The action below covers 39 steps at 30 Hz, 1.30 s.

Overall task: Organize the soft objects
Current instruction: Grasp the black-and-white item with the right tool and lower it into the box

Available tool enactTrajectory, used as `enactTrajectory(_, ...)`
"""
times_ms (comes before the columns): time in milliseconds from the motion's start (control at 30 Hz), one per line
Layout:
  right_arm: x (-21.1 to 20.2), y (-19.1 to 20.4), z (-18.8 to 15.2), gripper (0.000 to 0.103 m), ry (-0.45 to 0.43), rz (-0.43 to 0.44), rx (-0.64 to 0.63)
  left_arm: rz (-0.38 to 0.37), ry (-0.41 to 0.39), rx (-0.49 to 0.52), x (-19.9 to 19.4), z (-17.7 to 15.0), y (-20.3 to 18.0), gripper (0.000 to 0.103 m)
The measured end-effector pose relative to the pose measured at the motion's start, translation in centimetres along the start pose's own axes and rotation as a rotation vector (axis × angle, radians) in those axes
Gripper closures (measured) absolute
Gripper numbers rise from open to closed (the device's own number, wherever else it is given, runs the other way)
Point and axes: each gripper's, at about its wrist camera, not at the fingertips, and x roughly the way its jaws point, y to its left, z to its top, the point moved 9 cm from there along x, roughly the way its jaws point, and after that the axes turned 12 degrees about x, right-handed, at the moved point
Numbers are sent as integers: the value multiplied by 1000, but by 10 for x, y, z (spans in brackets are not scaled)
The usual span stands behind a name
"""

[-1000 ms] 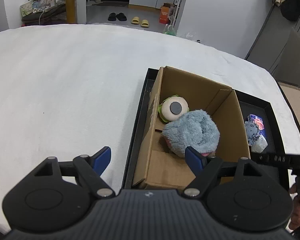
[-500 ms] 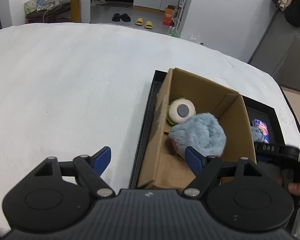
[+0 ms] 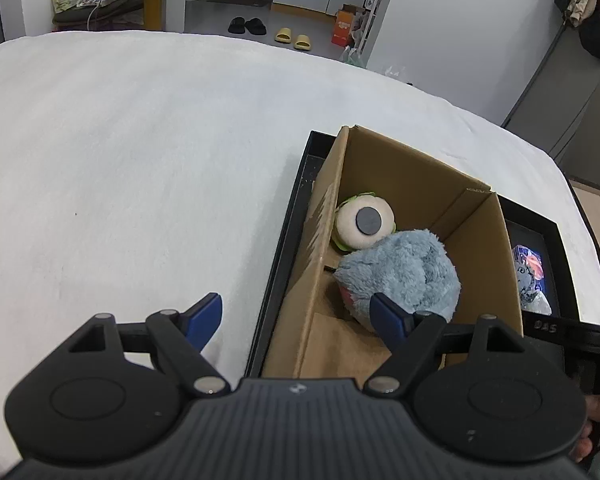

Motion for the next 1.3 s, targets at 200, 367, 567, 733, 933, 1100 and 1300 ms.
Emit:
enactTrajectory(200, -29, -4, 16, 84, -73, 11, 36, -17, -28, -10, -4, 2, 2, 24)
enactTrajectory(367, -54, 1, 28, 84, -127, 64, 89, -20, -46, -13, -5, 3, 2, 27)
enactTrajectory(567, -67, 29, 40, 84, -146, 143, 78, -33, -45, 3, -3, 5, -2, 50)
enactTrajectory(733, -68, 46, 51, 83, -158, 188, 70, -52, -1, -25, 7, 6, -5, 77)
enactTrajectory(933, -51, 72, 57, 83, -136, 208, 22, -26, 32, -9, 9, 6, -3, 89)
enactTrajectory(1100, -30, 86, 58, 77, -115, 161, -53, -38, 49, -29, 10, 6, 3, 89)
enactTrajectory(1300, -25, 104, 64, 76, -112, 183, -105, -46, 54, -48, 10, 6, 1, 89)
